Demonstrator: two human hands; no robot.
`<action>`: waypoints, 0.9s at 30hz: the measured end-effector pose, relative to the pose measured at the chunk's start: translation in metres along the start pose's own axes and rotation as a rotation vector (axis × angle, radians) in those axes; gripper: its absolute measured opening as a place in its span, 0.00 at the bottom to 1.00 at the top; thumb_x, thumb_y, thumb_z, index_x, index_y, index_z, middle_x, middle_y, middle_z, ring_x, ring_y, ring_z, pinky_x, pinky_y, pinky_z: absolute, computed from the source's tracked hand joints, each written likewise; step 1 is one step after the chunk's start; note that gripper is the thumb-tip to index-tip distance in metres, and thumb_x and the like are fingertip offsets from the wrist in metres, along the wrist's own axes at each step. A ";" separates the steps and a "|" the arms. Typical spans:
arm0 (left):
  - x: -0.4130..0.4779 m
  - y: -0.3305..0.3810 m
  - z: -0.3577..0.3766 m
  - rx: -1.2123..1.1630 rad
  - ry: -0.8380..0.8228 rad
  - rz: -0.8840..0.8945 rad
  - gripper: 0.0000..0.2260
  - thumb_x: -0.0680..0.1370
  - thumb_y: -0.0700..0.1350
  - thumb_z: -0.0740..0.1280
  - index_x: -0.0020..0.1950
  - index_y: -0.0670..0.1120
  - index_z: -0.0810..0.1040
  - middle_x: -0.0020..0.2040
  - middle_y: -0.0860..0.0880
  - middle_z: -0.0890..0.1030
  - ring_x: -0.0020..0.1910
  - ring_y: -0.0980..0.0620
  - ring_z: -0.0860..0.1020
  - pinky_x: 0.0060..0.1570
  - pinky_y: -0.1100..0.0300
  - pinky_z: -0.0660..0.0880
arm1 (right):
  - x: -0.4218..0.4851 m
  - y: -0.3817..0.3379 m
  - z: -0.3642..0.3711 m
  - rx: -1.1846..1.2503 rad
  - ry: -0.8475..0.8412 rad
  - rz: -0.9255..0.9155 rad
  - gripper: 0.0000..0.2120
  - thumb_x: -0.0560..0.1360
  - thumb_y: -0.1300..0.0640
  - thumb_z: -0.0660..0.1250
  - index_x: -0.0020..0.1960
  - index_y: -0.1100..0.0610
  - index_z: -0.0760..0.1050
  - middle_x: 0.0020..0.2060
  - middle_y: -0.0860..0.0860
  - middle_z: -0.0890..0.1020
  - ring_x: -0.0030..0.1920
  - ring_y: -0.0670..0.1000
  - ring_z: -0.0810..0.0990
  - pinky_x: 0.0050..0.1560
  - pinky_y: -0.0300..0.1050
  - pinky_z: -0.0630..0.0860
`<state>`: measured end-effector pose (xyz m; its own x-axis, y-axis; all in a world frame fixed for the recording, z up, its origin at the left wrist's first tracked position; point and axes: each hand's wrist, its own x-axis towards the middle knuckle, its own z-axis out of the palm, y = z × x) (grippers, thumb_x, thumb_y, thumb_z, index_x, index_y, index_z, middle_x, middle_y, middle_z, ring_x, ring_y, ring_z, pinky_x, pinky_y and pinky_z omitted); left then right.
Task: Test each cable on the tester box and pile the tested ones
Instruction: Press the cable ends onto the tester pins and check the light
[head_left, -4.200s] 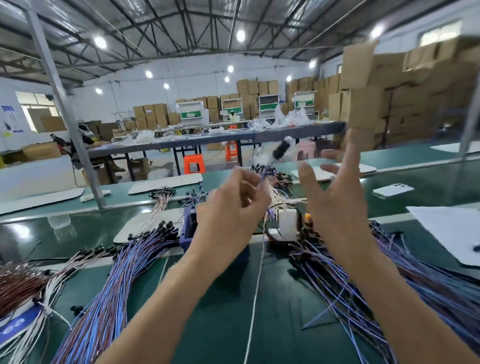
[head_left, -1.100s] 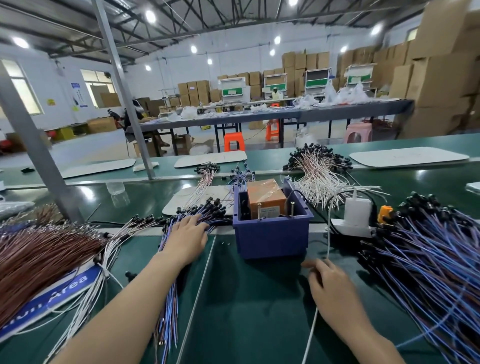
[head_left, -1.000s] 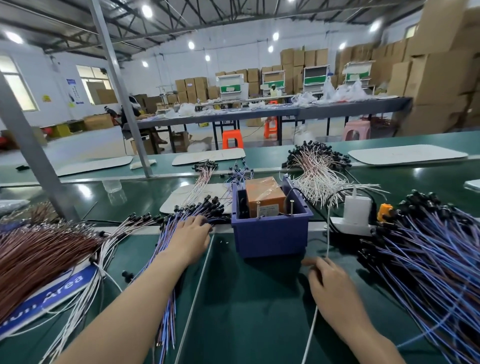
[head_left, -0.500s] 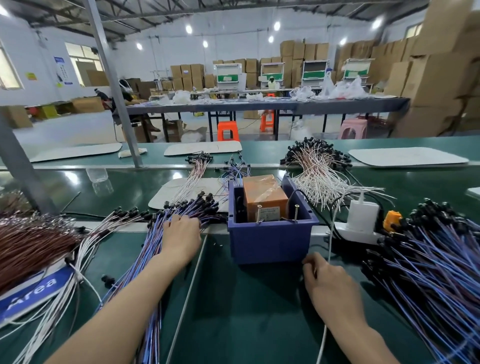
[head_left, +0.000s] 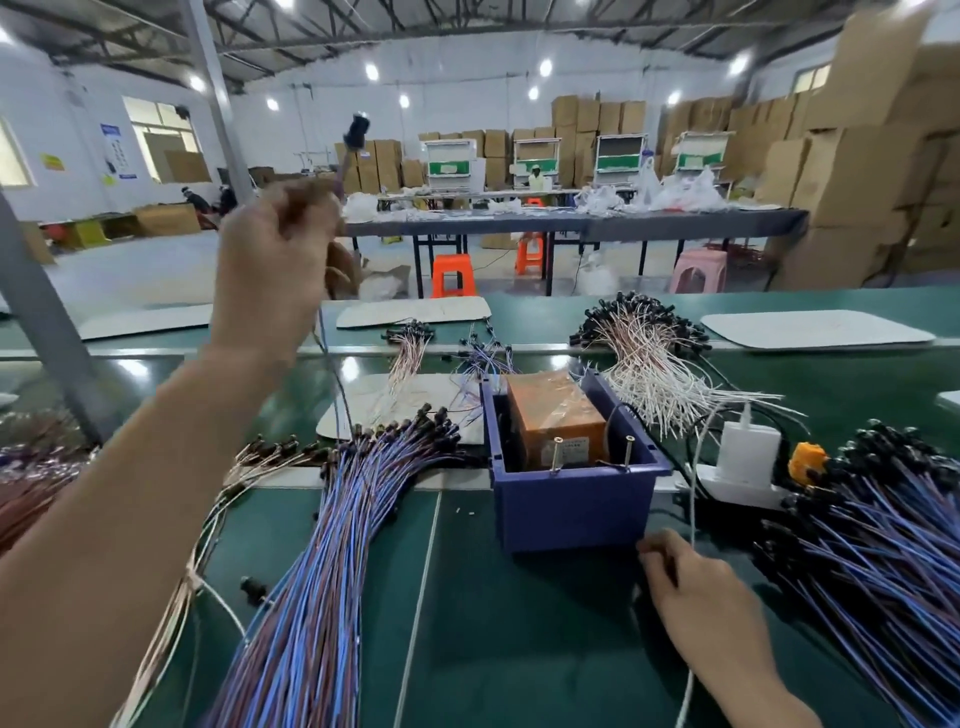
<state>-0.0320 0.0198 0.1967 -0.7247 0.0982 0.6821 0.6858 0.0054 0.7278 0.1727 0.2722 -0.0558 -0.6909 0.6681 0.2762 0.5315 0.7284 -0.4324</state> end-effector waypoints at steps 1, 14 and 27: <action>0.000 0.017 -0.001 0.009 0.042 0.081 0.07 0.83 0.46 0.64 0.59 0.48 0.79 0.44 0.55 0.81 0.35 0.63 0.79 0.36 0.67 0.77 | -0.001 -0.001 -0.002 0.008 0.028 -0.013 0.07 0.82 0.47 0.58 0.54 0.41 0.75 0.28 0.38 0.69 0.29 0.41 0.67 0.26 0.36 0.61; -0.242 -0.028 0.100 0.294 -0.323 0.373 0.01 0.81 0.46 0.68 0.51 0.49 0.77 0.45 0.55 0.75 0.31 0.58 0.73 0.29 0.64 0.74 | -0.038 -0.008 -0.025 0.593 0.213 -0.270 0.16 0.76 0.47 0.58 0.61 0.31 0.67 0.43 0.39 0.80 0.35 0.43 0.79 0.35 0.32 0.71; -0.260 -0.074 0.127 0.338 -0.569 0.472 0.03 0.81 0.50 0.65 0.51 0.55 0.79 0.44 0.56 0.78 0.31 0.57 0.74 0.25 0.64 0.72 | -0.021 -0.011 -0.015 1.347 -0.225 -0.023 0.21 0.75 0.37 0.65 0.46 0.53 0.87 0.38 0.56 0.85 0.45 0.53 0.85 0.43 0.40 0.79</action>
<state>0.1144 0.1200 -0.0432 -0.2710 0.6553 0.7051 0.9598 0.1280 0.2499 0.1886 0.2530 -0.0443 -0.8260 0.5247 0.2059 -0.2764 -0.0587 -0.9592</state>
